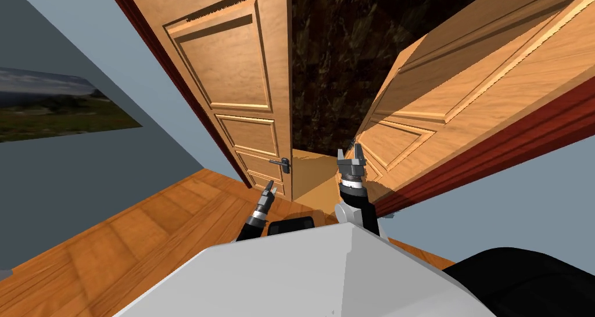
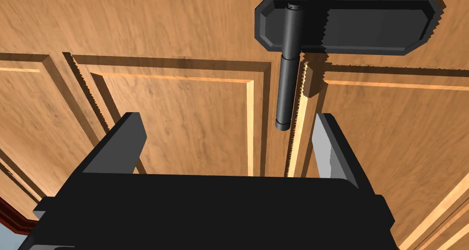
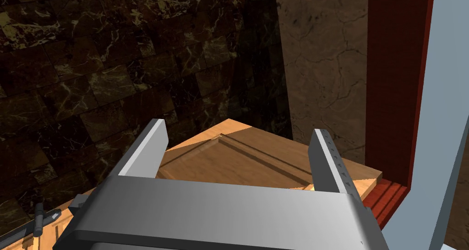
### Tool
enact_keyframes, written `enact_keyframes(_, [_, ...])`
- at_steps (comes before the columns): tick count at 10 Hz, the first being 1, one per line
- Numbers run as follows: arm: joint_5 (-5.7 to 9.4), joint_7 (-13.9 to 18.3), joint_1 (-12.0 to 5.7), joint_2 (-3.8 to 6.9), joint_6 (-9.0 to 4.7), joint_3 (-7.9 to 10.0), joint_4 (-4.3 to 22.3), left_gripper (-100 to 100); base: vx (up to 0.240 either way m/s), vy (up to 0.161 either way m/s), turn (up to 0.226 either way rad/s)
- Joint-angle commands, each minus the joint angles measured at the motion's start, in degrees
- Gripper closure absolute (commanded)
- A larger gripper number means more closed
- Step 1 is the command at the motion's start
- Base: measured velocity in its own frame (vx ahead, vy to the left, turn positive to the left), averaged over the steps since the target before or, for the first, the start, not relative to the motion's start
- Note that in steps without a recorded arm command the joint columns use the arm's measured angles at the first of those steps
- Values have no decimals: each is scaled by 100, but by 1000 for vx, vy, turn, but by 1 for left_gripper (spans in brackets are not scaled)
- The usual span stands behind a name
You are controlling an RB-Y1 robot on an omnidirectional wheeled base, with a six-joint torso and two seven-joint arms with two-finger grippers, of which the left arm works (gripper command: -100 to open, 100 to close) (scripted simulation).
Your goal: Push the door open
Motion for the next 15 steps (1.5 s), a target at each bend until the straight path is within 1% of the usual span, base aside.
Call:
enact_keyframes(1, [-11, -24, 2, 35, 34, -104, 127, -100, 201, 126, -69])
enact_keyframes(6, [-25, -62, 9, 122, 115, -297, 347, -100, 185, 147, -47])
enact_keyframes(7, [-23, -54, 26, 122, 127, -271, 273, -100, 87, 53, -9])
enact_keyframes(8, [-18, -52, -35, 78, 166, -248, 322, -100, 118, -24, -37])
enact_keyframes(10, [-11, -43, -111, 25, 203, -216, 384, -100, 159, -62, -23])
enact_keyframes(13, [3, -25, -270, -87, 279, -148, 514, -100, 198, -90, -34])
enact_keyframes(14, [6, -21, -307, -113, 297, -133, 544, -100, 178, -88, -29])
enact_keyframes(15, [2, -28, -281, -100, 285, -146, 521, -100, 82, -42, 3])
